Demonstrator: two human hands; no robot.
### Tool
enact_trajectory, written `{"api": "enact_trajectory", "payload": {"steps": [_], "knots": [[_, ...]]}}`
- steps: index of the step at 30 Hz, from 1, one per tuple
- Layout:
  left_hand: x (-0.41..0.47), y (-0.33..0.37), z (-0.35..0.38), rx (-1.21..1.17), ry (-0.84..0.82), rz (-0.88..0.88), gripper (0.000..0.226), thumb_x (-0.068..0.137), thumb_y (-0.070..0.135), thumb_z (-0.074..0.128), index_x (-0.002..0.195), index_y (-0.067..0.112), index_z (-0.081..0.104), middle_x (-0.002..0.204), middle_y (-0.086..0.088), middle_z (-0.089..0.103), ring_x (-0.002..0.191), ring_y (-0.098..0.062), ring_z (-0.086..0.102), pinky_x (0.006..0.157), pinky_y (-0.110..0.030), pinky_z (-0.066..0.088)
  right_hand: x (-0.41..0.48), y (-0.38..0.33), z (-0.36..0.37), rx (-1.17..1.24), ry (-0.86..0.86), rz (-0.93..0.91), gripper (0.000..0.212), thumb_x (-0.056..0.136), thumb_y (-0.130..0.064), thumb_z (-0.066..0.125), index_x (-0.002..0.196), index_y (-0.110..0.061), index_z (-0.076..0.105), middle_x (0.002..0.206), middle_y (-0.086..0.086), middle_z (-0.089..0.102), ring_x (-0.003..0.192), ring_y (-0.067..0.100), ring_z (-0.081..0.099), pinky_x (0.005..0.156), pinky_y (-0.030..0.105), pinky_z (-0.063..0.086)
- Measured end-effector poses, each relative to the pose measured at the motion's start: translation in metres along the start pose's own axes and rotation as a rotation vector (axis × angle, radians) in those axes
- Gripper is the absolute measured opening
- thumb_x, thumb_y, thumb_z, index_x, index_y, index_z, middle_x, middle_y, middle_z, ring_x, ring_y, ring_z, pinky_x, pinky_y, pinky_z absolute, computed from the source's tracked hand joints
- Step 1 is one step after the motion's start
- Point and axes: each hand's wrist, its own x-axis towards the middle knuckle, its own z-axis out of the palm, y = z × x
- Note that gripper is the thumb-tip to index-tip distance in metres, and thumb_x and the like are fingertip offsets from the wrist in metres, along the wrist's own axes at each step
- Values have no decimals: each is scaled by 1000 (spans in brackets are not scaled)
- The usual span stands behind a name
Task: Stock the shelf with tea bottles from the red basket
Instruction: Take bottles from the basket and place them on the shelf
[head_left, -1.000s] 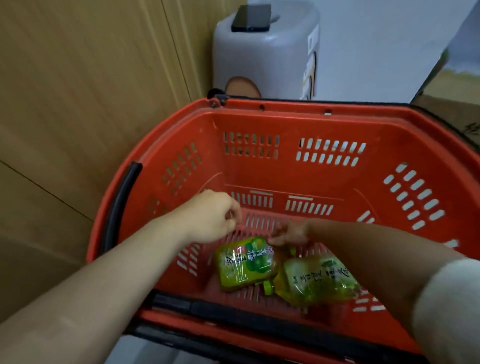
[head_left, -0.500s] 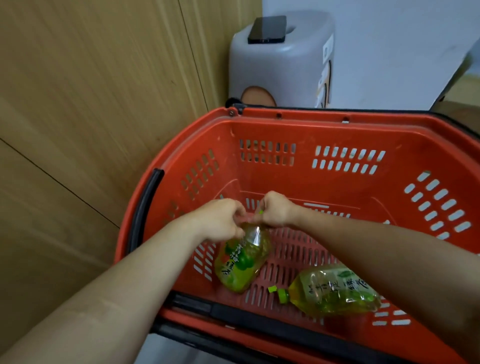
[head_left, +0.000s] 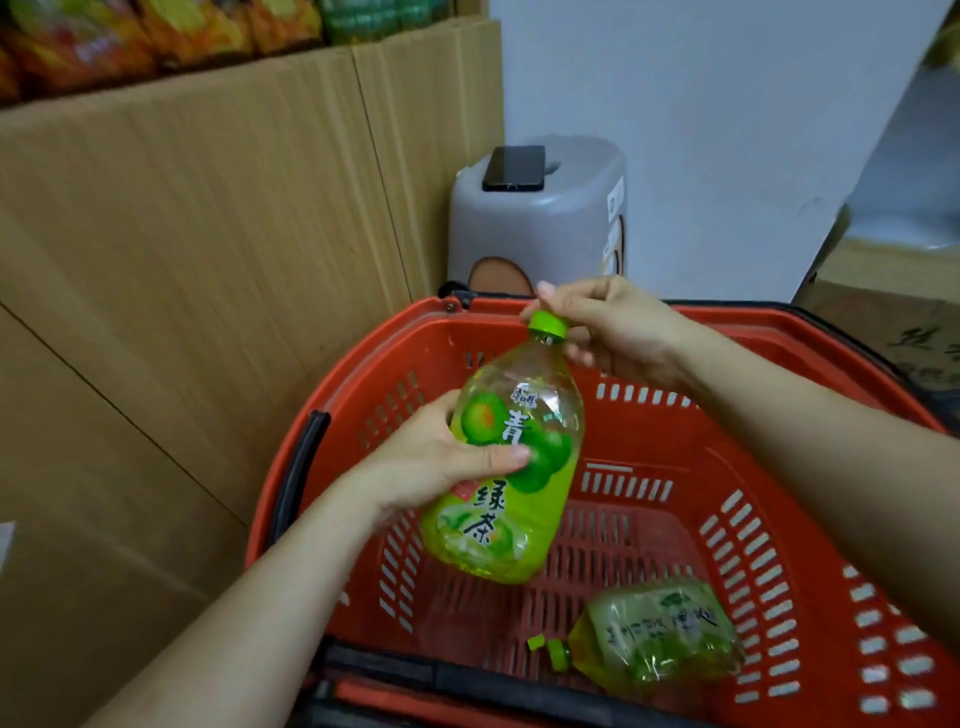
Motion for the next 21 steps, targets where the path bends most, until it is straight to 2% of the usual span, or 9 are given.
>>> {"api": "enact_trajectory", "payload": {"steps": [2,3,5,7,10,13,16,19,21], "knots": [[-1,-2,-5,40,81,-21,73,56,26,90,120,13,57,102,-1,75,91,-17,73,77,-33,59,-3,29,-3,134,-12,147,34,88,-47,54,100,-18,65,78,-1,64,60,7,59,63,23,48],[-3,-2,-7,61,127,-32,77,53,29,89,121,14,57,106,-3,74,96,-20,72,82,-37,59,-6,48,-5,88,-52,233,39,83,-54,52,106,-24,63,93,0,65,74,10,63,70,27,50],[-4,-5,-11,101,177,-45,77,51,32,86,121,17,56,107,-2,73,98,-21,71,84,-38,59,-17,90,-8,-156,-196,392,52,81,-57,50,125,-30,54,120,2,62,97,14,63,78,31,52],[-4,-7,-10,128,200,-57,77,49,37,86,118,20,55,106,1,72,95,-17,71,81,-37,59,-30,130,-5,-521,-413,505,65,84,-51,60,141,-29,40,139,3,50,113,16,57,91,34,48],[-3,-10,-9,172,209,-70,90,39,52,86,118,23,56,105,5,72,93,-12,71,78,-33,58,-46,183,3,-880,-664,608,102,67,-54,77,150,-33,21,157,3,28,142,31,30,113,52,27],[-2,-9,-6,188,188,-77,93,38,56,85,120,23,56,104,6,72,91,-10,71,74,-28,56,-61,210,14,-1132,-805,537,121,60,-55,82,151,-37,6,160,5,18,146,34,20,113,60,24],[-1,-8,-1,211,172,-81,89,44,52,90,119,22,54,101,8,69,86,-7,69,68,-23,53,-78,226,18,-1419,-946,404,118,70,-38,82,151,-38,-3,159,15,10,144,40,20,111,61,27],[-1,-5,0,249,173,-71,84,46,46,81,121,23,52,101,10,67,86,-5,66,66,-21,53,-87,238,18,-1555,-920,366,114,72,-39,79,148,-47,-5,158,19,6,141,43,24,106,63,30],[-1,-4,-1,250,171,-65,83,46,46,81,121,24,51,101,10,67,85,-4,66,63,-19,52,-85,242,17,-1528,-873,372,117,68,-37,82,150,-40,0,154,22,19,136,42,34,104,57,37]]}}
